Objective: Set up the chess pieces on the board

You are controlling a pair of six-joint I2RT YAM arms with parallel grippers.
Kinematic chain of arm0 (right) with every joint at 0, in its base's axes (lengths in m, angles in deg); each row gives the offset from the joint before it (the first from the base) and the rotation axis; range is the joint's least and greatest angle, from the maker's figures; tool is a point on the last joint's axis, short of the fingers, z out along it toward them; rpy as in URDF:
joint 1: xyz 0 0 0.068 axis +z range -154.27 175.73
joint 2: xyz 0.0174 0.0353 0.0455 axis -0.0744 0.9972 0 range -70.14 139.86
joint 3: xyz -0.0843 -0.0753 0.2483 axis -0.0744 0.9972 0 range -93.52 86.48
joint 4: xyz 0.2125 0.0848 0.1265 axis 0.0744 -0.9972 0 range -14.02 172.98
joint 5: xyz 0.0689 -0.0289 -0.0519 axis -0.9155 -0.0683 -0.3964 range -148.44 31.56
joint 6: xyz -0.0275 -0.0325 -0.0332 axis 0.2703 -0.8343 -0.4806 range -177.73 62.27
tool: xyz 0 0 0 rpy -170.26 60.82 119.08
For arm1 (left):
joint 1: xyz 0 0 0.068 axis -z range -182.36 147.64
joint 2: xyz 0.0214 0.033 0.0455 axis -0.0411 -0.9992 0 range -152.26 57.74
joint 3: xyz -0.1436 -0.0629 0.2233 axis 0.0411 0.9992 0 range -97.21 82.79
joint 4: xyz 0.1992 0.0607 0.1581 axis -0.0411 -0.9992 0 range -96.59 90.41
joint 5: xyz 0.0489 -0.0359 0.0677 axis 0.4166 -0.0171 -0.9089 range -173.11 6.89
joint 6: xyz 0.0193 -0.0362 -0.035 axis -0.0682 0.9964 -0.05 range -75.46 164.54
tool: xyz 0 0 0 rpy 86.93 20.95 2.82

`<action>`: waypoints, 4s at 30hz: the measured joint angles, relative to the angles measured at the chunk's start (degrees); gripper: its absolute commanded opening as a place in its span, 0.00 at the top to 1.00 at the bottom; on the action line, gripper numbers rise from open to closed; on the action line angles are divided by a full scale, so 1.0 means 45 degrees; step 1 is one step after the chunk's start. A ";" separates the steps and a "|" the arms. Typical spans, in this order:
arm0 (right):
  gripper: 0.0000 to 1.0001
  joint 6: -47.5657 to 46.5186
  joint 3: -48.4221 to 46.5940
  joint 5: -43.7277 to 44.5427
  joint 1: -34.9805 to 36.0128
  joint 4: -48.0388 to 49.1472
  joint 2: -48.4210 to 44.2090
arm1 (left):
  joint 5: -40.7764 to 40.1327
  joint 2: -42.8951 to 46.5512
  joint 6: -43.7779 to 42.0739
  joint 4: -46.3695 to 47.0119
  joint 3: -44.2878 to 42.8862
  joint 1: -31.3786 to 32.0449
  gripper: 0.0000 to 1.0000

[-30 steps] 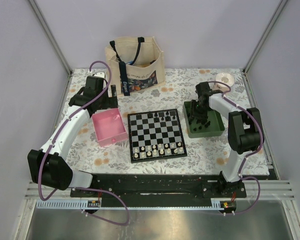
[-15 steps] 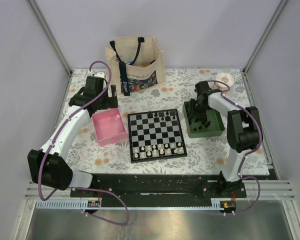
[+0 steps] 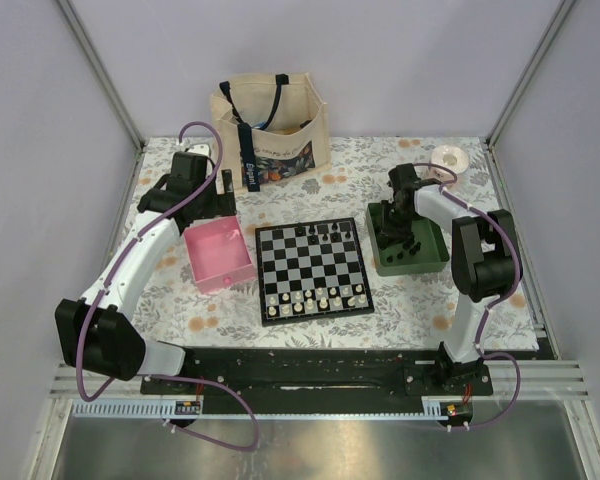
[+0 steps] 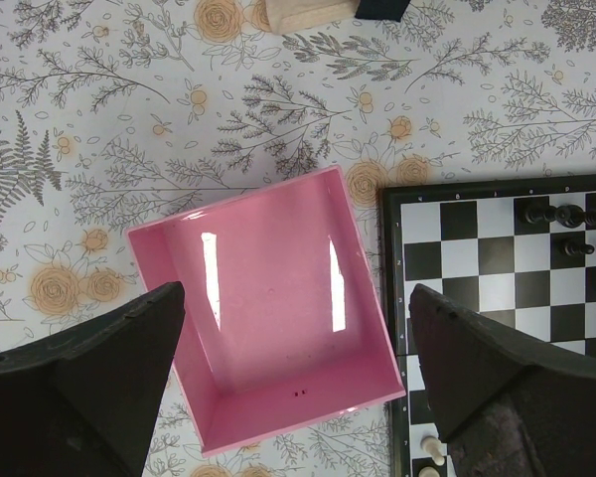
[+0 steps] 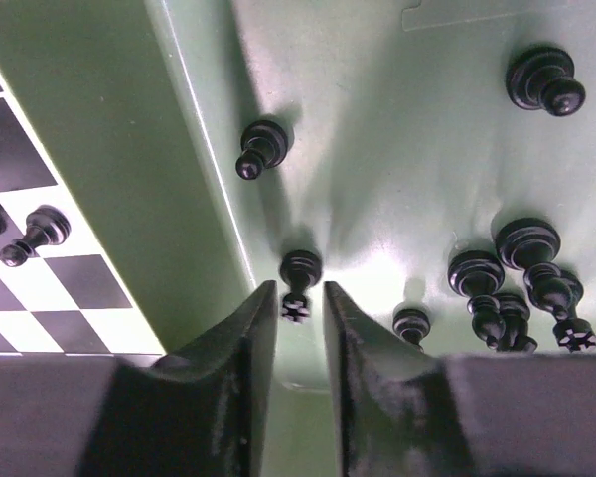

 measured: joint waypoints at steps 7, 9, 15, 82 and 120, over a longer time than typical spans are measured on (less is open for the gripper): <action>0.82 -0.0053 -0.0005 0.0039 0.0000 -0.0005 0.0000 | 0.0019 0.0000 -0.0005 0.0029 0.0000 0.0000 0.01; 0.87 -0.0068 -0.0015 0.0087 0.0000 -0.0019 0.0000 | 0.0019 0.0000 -0.0005 0.0029 0.0000 0.0000 0.01; 0.92 -0.0131 -0.0117 0.0311 0.0000 -0.0267 -0.0107 | 0.0015 0.0000 -0.0005 0.0121 0.0214 0.0000 0.01; 0.81 -0.0321 -0.6853 0.0403 0.2671 -0.2696 0.3954 | -0.0015 0.0651 -0.0049 0.0520 0.0801 0.0000 0.01; 0.52 -0.0481 -0.0646 0.2035 -0.1423 -0.1146 -0.2302 | 0.0068 0.0656 -0.0053 0.0578 0.0801 0.0000 0.01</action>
